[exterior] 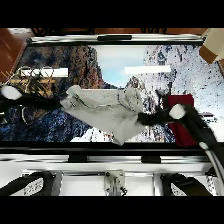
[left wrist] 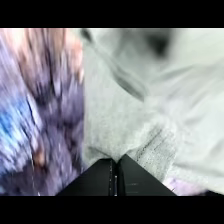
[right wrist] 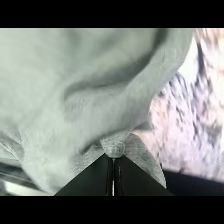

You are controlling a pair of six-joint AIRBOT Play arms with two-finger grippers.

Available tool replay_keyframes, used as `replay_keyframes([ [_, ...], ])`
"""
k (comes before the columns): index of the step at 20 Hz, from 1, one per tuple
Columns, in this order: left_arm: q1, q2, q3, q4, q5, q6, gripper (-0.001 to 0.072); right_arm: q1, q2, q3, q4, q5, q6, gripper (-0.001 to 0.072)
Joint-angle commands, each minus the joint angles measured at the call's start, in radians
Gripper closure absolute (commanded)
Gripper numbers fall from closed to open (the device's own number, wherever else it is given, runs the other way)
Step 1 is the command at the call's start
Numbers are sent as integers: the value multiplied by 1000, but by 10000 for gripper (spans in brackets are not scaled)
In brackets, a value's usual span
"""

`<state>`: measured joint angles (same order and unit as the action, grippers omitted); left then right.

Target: Fold the shirts.

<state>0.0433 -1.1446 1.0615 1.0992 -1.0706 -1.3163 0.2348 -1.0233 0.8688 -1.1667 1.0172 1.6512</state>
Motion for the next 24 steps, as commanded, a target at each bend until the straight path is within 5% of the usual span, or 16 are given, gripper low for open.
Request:
replay_keyframes([
  [1, 4, 244, 171, -3, 22, -6, 676, -3, 211, 288, -153, 11, -69, 633],
  [8, 4, 722, 495, -6, 453, -181, 676, -3, 463, 857, -189, -177, 20, 633],
  [13, 4, 735, 493, 54, 293, -200, 677, -3, 443, 892, -242, -132, 20, 633],
  [19, 4, 555, 427, 240, 26, -196, 675, -3, 209, 888, -513, 281, 21, 633],
  [21, 4, 477, 320, 227, 26, -196, 675, -3, 90, 837, -541, 306, 21, 633],
  [24, -2, 310, 139, 218, 161, -196, 674, -3, -117, 718, -537, 153, 123, 632],
])
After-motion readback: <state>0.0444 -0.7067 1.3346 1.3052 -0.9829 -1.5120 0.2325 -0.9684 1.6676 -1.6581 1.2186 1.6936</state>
